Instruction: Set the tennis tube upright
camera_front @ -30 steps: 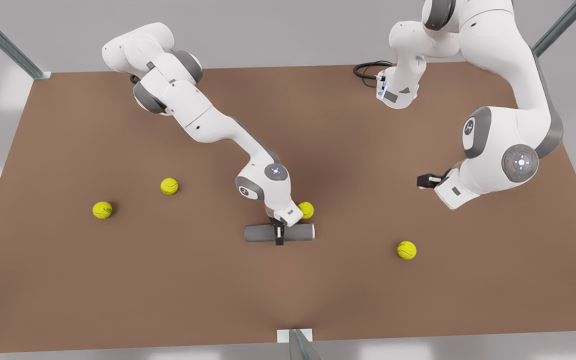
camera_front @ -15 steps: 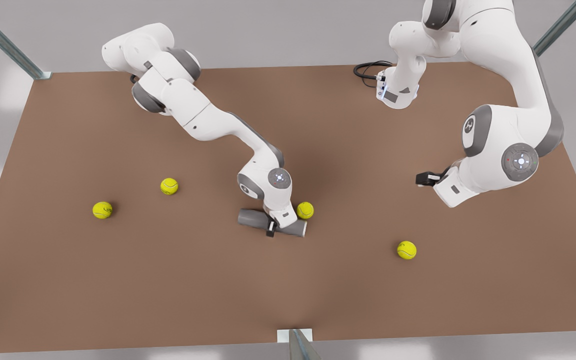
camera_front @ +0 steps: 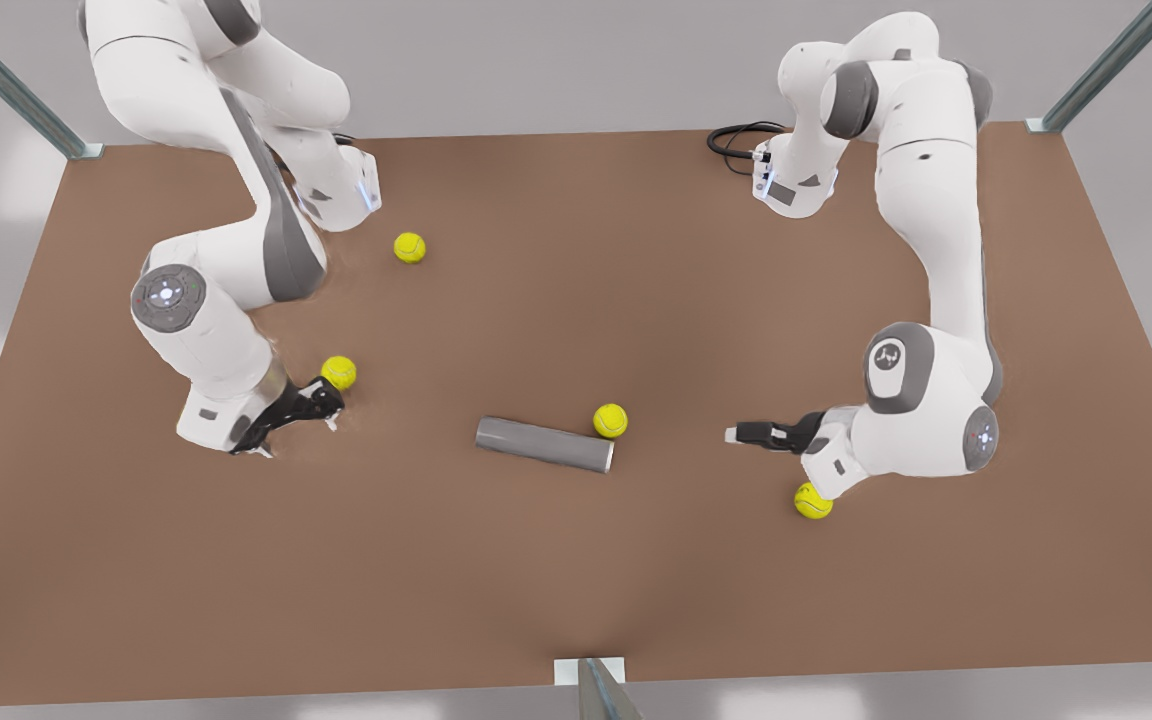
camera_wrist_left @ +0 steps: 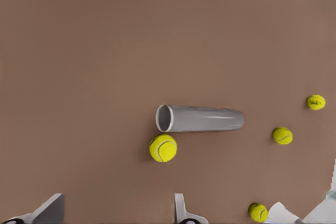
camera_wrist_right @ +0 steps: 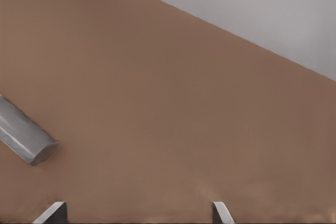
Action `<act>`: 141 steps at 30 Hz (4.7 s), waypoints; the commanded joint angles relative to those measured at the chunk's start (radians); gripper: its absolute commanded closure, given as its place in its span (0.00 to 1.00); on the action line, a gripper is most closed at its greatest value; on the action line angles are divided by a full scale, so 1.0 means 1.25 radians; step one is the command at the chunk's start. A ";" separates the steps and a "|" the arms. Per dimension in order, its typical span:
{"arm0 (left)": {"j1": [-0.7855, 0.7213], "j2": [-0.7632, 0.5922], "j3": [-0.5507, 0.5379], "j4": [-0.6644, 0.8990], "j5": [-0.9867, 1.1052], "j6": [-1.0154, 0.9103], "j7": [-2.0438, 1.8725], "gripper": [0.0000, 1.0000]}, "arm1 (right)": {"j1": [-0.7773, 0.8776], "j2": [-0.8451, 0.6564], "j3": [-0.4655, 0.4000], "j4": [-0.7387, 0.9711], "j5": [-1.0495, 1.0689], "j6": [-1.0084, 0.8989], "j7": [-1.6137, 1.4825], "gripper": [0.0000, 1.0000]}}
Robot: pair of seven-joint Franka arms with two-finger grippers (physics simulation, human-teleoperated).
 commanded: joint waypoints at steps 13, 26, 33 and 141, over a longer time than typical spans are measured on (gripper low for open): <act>-0.005 0.196 -0.129 0.086 -0.183 0.161 0.128 0.01 | 0.235 -0.147 -0.403 0.024 0.048 -0.231 0.010 0.00; -0.017 0.250 -0.146 0.049 -0.210 0.158 0.160 0.01 | 0.240 -0.080 -0.398 0.097 0.073 -0.273 0.010 0.00; -0.023 0.280 -0.144 0.044 -0.202 0.171 0.241 0.01 | 0.243 -0.070 -0.398 0.094 0.073 -0.273 0.011 0.00; 0.103 0.017 -0.182 0.134 0.305 -0.015 -0.306 0.79 | 0.180 -0.080 -0.293 0.095 0.062 -0.228 0.002 0.00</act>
